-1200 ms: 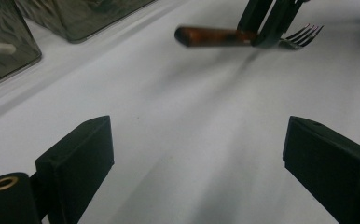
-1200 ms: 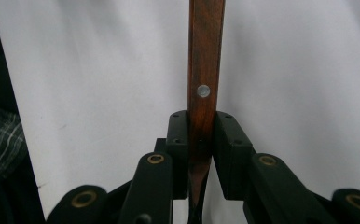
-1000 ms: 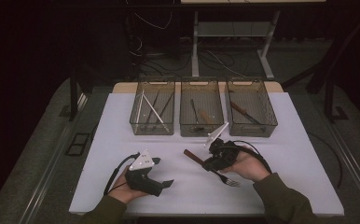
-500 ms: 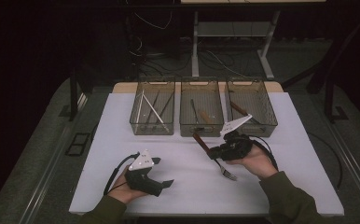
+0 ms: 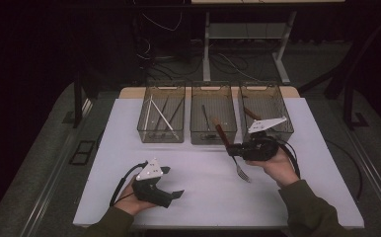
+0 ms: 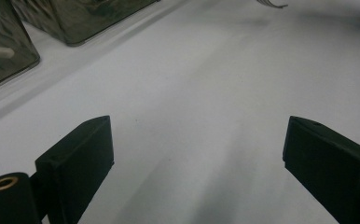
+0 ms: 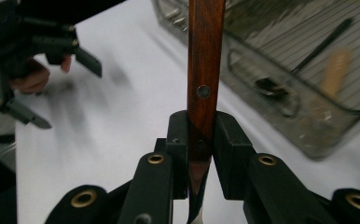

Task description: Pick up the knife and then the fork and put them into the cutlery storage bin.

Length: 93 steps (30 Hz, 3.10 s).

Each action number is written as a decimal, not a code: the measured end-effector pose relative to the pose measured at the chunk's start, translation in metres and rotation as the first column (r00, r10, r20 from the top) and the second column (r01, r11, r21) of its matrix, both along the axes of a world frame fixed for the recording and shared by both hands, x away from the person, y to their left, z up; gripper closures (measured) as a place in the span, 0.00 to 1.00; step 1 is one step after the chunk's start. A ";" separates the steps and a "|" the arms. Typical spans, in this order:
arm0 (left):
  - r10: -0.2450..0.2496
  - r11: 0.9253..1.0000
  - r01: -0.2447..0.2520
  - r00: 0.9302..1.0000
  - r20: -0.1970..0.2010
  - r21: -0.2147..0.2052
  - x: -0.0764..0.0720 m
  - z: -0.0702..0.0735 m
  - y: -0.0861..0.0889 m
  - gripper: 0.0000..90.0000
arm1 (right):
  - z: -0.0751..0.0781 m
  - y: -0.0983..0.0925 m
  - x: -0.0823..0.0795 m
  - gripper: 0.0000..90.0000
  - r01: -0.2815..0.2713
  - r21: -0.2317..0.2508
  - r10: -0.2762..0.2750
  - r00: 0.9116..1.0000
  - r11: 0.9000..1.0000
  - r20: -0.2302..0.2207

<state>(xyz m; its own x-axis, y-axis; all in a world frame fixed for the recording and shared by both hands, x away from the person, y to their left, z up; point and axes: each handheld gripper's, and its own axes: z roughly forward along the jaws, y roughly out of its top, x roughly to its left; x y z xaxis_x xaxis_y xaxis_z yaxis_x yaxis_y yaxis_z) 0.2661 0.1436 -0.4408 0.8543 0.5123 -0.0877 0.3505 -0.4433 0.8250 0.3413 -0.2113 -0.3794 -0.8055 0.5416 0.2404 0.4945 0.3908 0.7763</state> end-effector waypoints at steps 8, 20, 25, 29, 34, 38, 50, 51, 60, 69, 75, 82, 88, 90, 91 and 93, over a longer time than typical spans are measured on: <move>0.002 1.000 -0.002 1.000 0.002 0.001 0.000 0.000 0.000 0.08 | 0.010 -0.019 0.005 0.86 0.070 0.056 -0.072 0.997 0.996 0.040; 0.008 1.000 -0.008 1.000 0.001 -0.001 0.001 -0.001 0.000 0.08 | 0.033 -0.047 0.012 0.86 0.168 0.111 -0.181 0.977 0.979 0.116; 0.012 1.000 -0.012 1.000 -0.001 -0.005 0.000 -0.001 0.000 0.08 | 0.046 -0.060 0.021 0.86 0.216 0.121 -0.232 0.962 0.969 0.142; 0.017 1.000 -0.017 1.000 -0.005 -0.011 0.000 -0.001 0.000 0.08 | 0.056 -0.069 0.031 0.86 0.253 0.112 -0.269 0.948 0.961 0.171; 0.019 1.000 -0.019 1.000 -0.005 -0.015 0.000 -0.001 -0.001 0.08 | 0.064 -0.081 0.050 0.86 0.324 0.103 -0.338 0.920 0.940 0.197; 0.019 1.000 -0.019 1.000 -0.005 -0.014 0.000 -0.001 0.000 0.08 | 0.068 -0.091 0.065 0.86 0.370 0.115 -0.386 0.900 0.922 0.200; 0.015 1.000 -0.016 1.000 -0.004 -0.016 0.000 -0.001 -0.001 0.08 | 0.050 -0.110 0.101 0.86 0.508 0.059 -0.508 0.835 0.860 0.211; 0.015 1.000 -0.015 1.000 -0.004 -0.017 0.000 -0.001 -0.001 0.08 | 0.046 -0.110 0.103 0.86 0.512 0.044 -0.509 0.835 0.858 0.211; 0.013 1.000 -0.013 1.000 -0.004 -0.020 0.000 -0.001 0.000 0.08 | 0.015 -0.114 0.114 0.86 0.544 -0.006 -0.536 0.829 0.839 0.161; 0.011 1.000 -0.011 1.000 -0.004 -0.020 0.000 -0.001 -0.001 0.08 | -0.003 -0.115 0.113 0.86 0.547 -0.044 -0.538 0.832 0.836 0.137; 0.009 1.000 -0.009 1.000 -0.002 -0.015 0.000 -0.001 -0.001 0.08 | -0.007 -0.114 0.113 0.86 0.528 -0.108 -0.517 0.848 0.842 0.115; 0.010 1.000 -0.010 1.000 -0.002 -0.017 0.000 -0.001 -0.001 0.08 | -0.009 -0.107 0.117 0.84 0.511 -0.170 -0.500 0.860 0.843 0.103; 0.012 1.000 -0.013 1.000 -0.003 -0.019 0.000 -0.001 0.000 0.08 | -0.010 -0.104 0.119 0.59 0.514 -0.166 -0.508 0.858 0.842 0.081; 0.012 1.000 -0.012 1.000 -0.003 -0.019 0.000 -0.001 0.000 0.08 | -0.009 -0.105 0.118 0.54 0.522 -0.146 -0.517 0.853 0.840 0.075; 0.012 1.000 -0.012 1.000 -0.003 -0.019 0.000 -0.001 0.000 0.08 | -0.009 -0.106 0.118 0.52 0.524 -0.129 -0.519 0.852 0.842 0.070; 0.012 1.000 -0.012 1.000 -0.003 -0.017 0.001 -0.001 0.000 0.08 | -0.006 -0.108 0.117 0.48 0.533 -0.102 -0.529 0.846 0.840 0.061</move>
<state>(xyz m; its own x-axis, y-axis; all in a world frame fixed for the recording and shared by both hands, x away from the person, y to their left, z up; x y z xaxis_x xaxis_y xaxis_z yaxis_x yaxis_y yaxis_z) 0.2669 0.1437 -0.4415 0.8479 0.5209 -0.0989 0.3581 -0.4250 0.8314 0.4583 -0.3188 -0.3858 -0.3926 0.9098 0.1346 0.6290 0.1588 0.7610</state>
